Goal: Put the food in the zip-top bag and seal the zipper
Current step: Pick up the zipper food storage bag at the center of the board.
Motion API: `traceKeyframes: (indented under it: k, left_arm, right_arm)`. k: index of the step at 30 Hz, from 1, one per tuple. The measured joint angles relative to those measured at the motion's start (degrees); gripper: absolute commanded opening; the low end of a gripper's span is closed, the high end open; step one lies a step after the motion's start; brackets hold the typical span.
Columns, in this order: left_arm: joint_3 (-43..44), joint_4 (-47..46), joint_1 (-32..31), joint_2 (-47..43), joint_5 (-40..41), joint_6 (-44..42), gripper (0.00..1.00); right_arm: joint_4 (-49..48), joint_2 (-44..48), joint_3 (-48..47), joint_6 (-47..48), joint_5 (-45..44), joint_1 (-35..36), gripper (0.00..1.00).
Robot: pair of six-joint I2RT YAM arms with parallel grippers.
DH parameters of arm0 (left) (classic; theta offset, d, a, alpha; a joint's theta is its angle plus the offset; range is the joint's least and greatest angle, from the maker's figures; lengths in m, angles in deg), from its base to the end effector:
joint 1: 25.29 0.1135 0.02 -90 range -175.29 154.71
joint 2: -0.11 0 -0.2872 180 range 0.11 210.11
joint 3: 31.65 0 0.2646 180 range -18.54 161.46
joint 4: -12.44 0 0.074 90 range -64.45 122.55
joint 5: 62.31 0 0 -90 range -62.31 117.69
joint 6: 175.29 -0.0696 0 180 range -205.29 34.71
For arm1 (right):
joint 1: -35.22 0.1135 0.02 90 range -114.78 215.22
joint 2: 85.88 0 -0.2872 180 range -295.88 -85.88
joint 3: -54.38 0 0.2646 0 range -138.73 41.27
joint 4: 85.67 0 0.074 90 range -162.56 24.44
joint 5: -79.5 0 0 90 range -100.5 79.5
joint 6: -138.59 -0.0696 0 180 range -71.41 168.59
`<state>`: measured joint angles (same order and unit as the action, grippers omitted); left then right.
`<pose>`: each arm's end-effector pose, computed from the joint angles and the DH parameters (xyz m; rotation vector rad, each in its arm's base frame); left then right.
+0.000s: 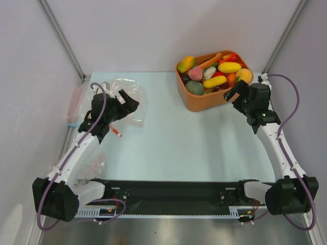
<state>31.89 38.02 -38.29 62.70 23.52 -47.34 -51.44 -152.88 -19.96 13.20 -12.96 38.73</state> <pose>0.2743 -0.0685 0.3131 -0.3975 2.0193 -0.6354 0.2979 0.0153 0.3468 0.5921 1.9741 0.3797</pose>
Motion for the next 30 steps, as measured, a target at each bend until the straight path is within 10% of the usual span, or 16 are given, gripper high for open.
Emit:
traceKeyframes:
  k: [6, 11, 21, 26, 30]
  left_arm:
    - [9.5, 5.0, 1.4, 11.6, 5.5, 0.0, 0.97]
    - [14.0, 8.0, 5.0, 21.9, 3.8, 1.8, 0.70]
    - [22.1, 11.3, 7.8, 37.8, 3.6, 6.0, 0.67]
    - [23.1, 11.9, 7.6, 41.7, 3.2, 7.8, 0.01]
    - [24.0, 13.7, 6.6, 42.3, 3.7, 6.3, 0.00]
  right_arm:
    - [-0.1, -8.7, -5.9, -1.0, 3.5, 0.0, 0.98]
    - [0.7, -13.8, -8.2, -0.9, 7.6, 0.1, 0.93]
    - [4.4, -15.0, -15.7, 4.8, 9.0, 0.8, 0.95]
    - [5.3, -15.0, -16.0, 7.1, 9.0, 0.8, 0.91]
    - [5.3, -14.8, -16.0, 9.6, 9.8, 1.1, 0.87]
